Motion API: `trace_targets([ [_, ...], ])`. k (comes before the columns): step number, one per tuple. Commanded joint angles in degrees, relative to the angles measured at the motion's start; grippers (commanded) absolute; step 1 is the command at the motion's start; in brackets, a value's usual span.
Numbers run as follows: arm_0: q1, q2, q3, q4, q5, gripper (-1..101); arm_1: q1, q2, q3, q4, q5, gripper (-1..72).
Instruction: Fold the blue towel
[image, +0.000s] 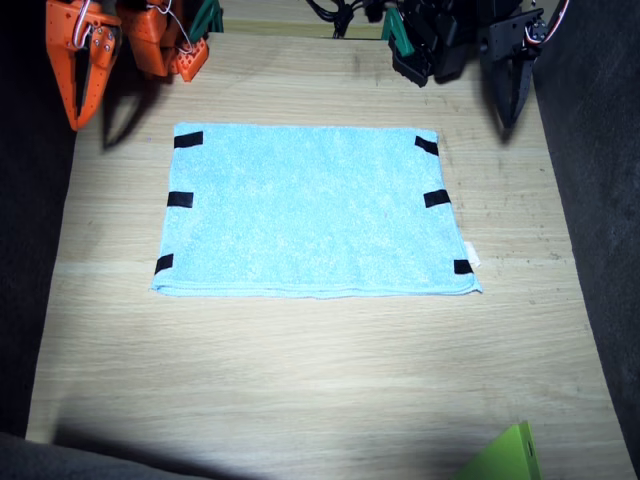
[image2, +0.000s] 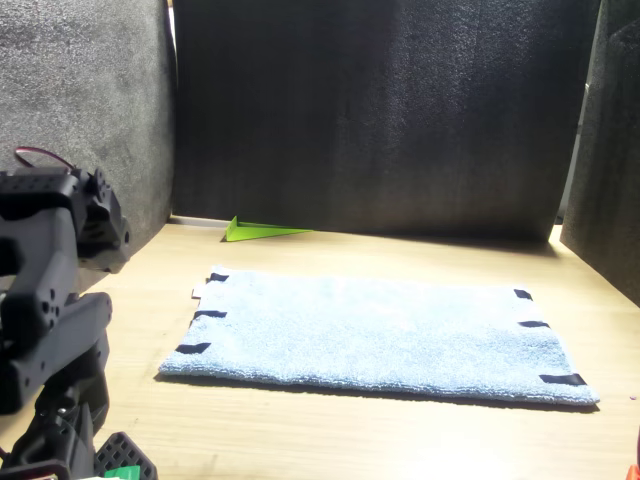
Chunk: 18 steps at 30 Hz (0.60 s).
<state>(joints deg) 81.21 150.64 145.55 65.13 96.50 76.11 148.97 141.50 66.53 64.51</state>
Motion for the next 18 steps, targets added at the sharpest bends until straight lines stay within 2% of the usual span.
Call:
trace_targets([
  [1, 0.1, -4.6, -4.7, -2.4, -1.3, 0, 2.4, -2.4, -4.3, 1.4, 1.8, 4.0],
  [6, -2.3, -8.7, -5.4, -5.5, -3.4, 0, 7.2, -8.3, -6.9, 1.9, 2.4, 7.1],
  [10, -4.0, -11.3, -5.3, -7.9, -4.7, 0, 11.0, -15.7, -8.2, -0.2, 3.4, 6.9],
  [18, -3.5, -10.9, -3.8, -9.3, -4.6, 0, 13.9, -25.7, -15.2, -0.2, 6.2, 8.6],
])
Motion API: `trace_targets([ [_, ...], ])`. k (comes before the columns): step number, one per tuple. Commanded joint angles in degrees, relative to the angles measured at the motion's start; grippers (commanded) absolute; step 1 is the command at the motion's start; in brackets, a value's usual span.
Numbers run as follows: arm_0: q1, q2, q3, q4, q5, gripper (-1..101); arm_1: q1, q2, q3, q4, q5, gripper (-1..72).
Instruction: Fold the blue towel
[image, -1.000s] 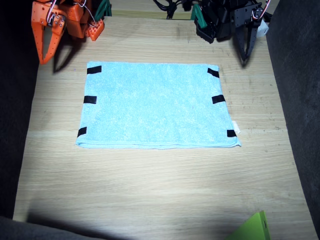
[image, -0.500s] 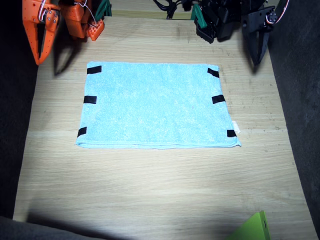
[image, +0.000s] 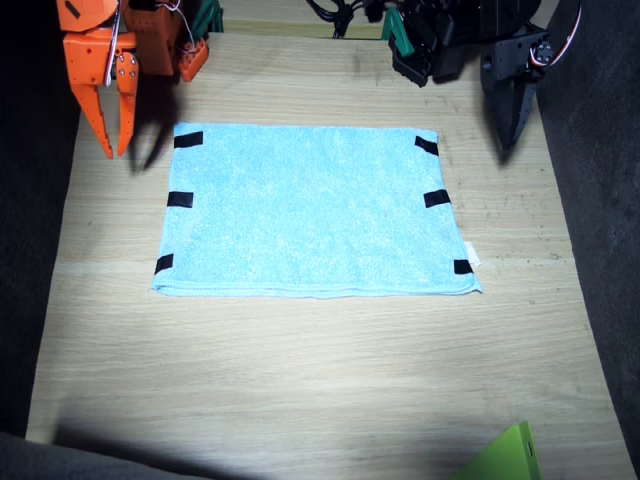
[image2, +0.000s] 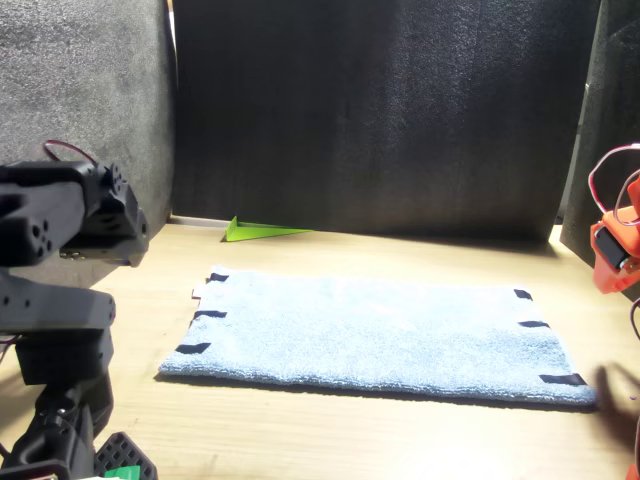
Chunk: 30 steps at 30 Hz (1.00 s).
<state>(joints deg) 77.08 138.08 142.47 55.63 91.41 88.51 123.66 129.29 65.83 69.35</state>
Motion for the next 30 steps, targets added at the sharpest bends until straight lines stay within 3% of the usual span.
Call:
trace_targets([
  [1, 0.6, 2.1, -0.4, 0.2, 0.5, 0, 1.9, -0.7, -3.4, 0.8, 1.5, 9.1],
  [11, -0.2, -2.4, -2.8, 0.2, -2.3, 3, 5.2, -6.2, -8.3, 2.1, 3.3, 8.5],
  [14, -0.4, -6.0, -4.6, 1.2, -2.4, 2, 5.5, -10.2, -14.1, 7.3, 4.9, 4.5],
  [23, -1.3, -5.4, -6.6, 6.2, -0.8, 2, 6.6, -17.7, -24.6, 23.1, 6.1, 11.1],
  [30, -1.7, -10.5, -11.0, 10.4, 0.6, 2, 9.5, -19.7, -28.6, 29.4, 6.5, 15.2],
])
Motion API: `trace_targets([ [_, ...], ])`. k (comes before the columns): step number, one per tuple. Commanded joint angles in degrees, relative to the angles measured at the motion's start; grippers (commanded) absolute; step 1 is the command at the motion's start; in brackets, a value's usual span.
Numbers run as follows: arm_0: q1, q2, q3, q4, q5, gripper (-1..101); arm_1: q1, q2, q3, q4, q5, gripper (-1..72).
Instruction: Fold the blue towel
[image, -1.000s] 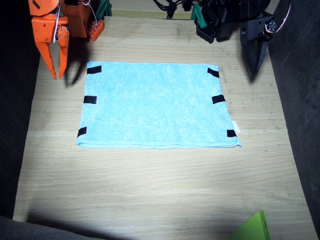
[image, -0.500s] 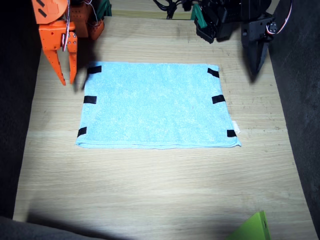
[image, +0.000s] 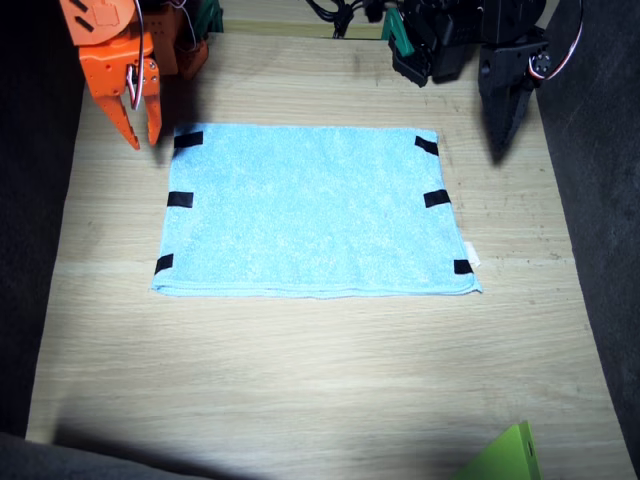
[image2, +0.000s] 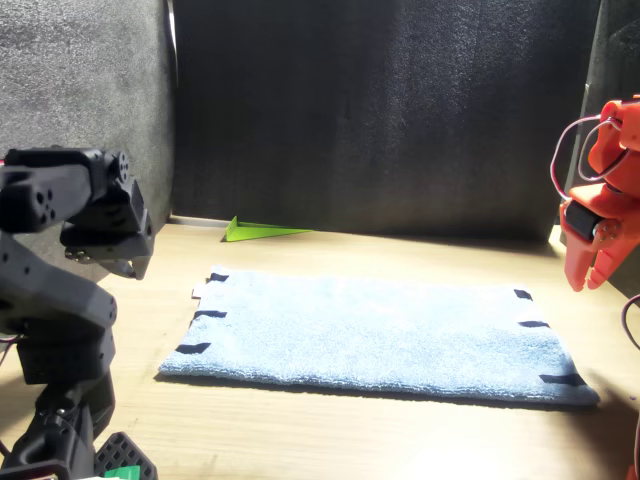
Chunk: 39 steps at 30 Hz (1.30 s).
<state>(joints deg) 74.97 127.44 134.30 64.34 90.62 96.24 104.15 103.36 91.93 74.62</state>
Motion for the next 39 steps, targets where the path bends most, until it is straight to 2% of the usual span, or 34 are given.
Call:
trace_targets([
  [1, 0.8, 0.0, -3.3, 2.2, 1.6, 2, 2.2, -0.9, -2.7, 3.3, 1.2, 16.3],
  [4, 1.3, -0.1, -4.0, 3.8, 1.9, 2, 3.0, -3.8, -2.5, 2.3, 1.2, 19.4],
  [10, 0.5, -6.7, -6.6, 4.6, 1.8, 2, 3.5, -9.3, -2.1, -1.8, 1.8, 19.0],
  [12, -0.3, -10.6, -8.3, 4.6, 1.6, 0, 4.0, -10.0, -2.0, -3.1, 2.4, 12.5],
  [16, -2.1, -15.8, -11.0, 4.7, 0.9, 0, 4.9, -9.9, -1.9, -3.4, 2.5, 14.3],
  [20, -3.3, -16.7, -12.1, 4.7, 0.4, 0, 4.4, -9.8, -1.8, -3.2, 2.3, 19.7],
  [30, -3.6, -17.1, -12.6, 4.8, 0.3, 2, 5.6, -9.4, 6.2, -9.1, 2.9, 22.7],
  [39, -3.3, -16.5, -11.9, 4.8, 0.8, 2, 3.5, -9.0, 5.7, -9.5, 2.4, 24.7],
])
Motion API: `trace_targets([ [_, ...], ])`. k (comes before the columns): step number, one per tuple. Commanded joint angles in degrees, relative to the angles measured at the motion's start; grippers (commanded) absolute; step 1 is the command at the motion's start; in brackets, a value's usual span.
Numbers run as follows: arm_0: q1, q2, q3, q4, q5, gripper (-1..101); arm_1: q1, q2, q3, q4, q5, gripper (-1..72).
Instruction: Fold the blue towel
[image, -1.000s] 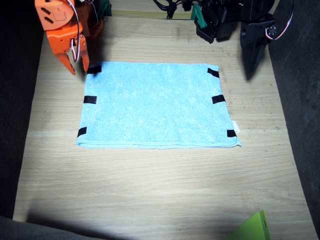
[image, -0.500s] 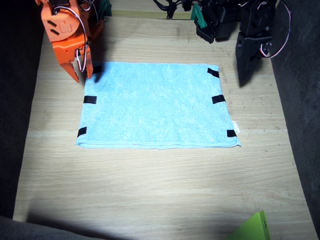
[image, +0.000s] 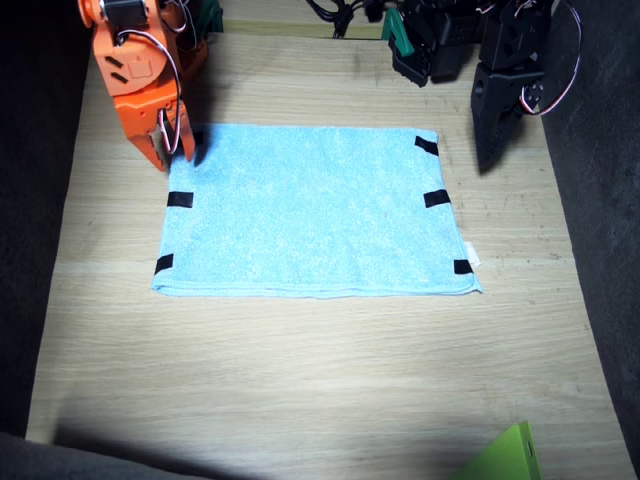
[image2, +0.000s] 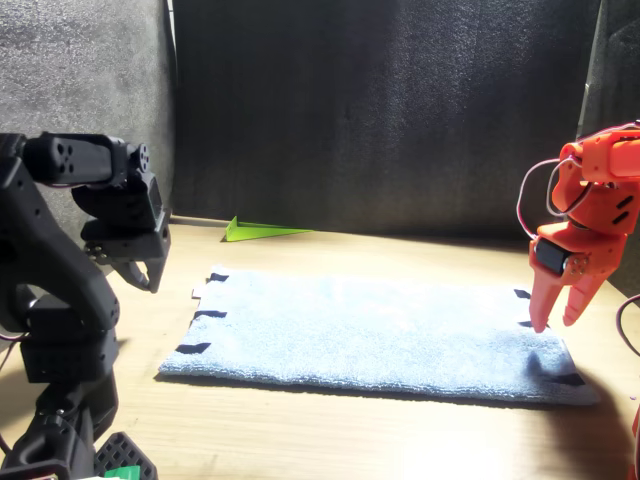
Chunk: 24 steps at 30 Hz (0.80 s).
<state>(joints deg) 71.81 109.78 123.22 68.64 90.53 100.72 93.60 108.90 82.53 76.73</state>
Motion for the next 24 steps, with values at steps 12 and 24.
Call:
trace_targets([
  [12, -0.7, 2.4, 0.1, 0.4, 0.9, 2, -4.7, -2.1, -6.9, 1.2, -0.6, 25.2],
  [24, -0.7, 2.4, 0.1, 0.1, 0.5, 2, -1.7, -4.7, -5.5, -1.2, 0.5, 24.9],
])
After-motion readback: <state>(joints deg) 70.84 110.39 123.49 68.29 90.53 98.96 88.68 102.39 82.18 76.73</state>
